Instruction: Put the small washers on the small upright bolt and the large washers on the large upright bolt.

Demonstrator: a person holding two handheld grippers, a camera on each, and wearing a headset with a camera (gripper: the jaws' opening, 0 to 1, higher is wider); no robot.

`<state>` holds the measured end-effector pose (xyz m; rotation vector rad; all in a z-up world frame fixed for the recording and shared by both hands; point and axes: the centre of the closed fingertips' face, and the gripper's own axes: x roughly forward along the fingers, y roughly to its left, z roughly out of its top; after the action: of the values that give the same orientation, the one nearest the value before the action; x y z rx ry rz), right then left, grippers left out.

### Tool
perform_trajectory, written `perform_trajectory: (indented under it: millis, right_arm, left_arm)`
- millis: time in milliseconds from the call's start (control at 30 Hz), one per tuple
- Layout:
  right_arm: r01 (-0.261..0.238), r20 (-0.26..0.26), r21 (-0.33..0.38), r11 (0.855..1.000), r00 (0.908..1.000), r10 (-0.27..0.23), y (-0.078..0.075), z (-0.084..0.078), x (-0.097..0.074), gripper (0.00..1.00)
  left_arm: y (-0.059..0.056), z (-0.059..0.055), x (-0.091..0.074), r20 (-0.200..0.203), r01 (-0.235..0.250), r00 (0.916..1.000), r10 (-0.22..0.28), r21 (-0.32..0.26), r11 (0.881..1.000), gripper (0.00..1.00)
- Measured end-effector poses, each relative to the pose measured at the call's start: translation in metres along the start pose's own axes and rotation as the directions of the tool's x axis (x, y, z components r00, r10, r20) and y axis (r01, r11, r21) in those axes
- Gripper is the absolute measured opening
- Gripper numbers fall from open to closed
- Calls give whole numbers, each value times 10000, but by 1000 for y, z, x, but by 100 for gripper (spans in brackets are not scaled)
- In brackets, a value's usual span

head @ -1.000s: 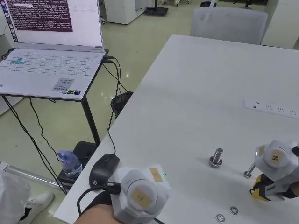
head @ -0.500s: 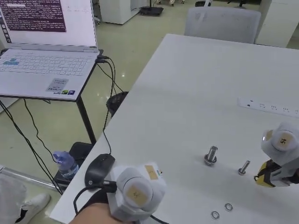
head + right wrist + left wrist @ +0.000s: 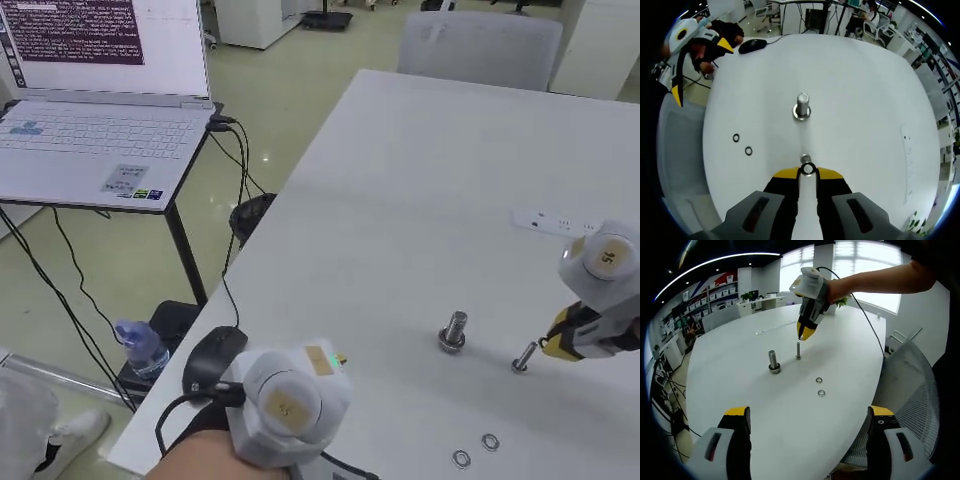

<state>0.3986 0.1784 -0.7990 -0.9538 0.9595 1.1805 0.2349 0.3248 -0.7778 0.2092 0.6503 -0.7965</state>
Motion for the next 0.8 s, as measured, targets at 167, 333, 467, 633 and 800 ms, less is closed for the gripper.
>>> perform_trajectory:
  millis: [167, 333, 467, 633, 800]
  right_arm:
    - [-53, -50, -117, 9999, 10000, 53, 1, 4, 2, 13]
    - [-130, -162, -199, 9997, 9998, 127, 2, 5, 7, 13]
    - [-196, -235, -188, 9996, 9995, 192, 2, 5, 11, 13]
    - [-209, -351, -252, 9995, 9992, 200, 1, 3, 14, 13]
    - [-216, -411, -287, 9994, 9989, 204, 0, 2, 17, 13]
  left_arm:
    - [0, 0, 0, 61, 2, 10000, -1, -59, 10000, 98]
    - [-1, -2, -1, 12, 44, 10000, -44, 6, 10000, 99]
    - [0, -3, -2, -12, 9, 10000, -9, 37, 10000, 99]
    - [-2, -5, -2, -115, 113, 9999, -111, 219, 9997, 97]
    - [-3, -6, -2, -180, 107, 9998, -102, 277, 9996, 94]
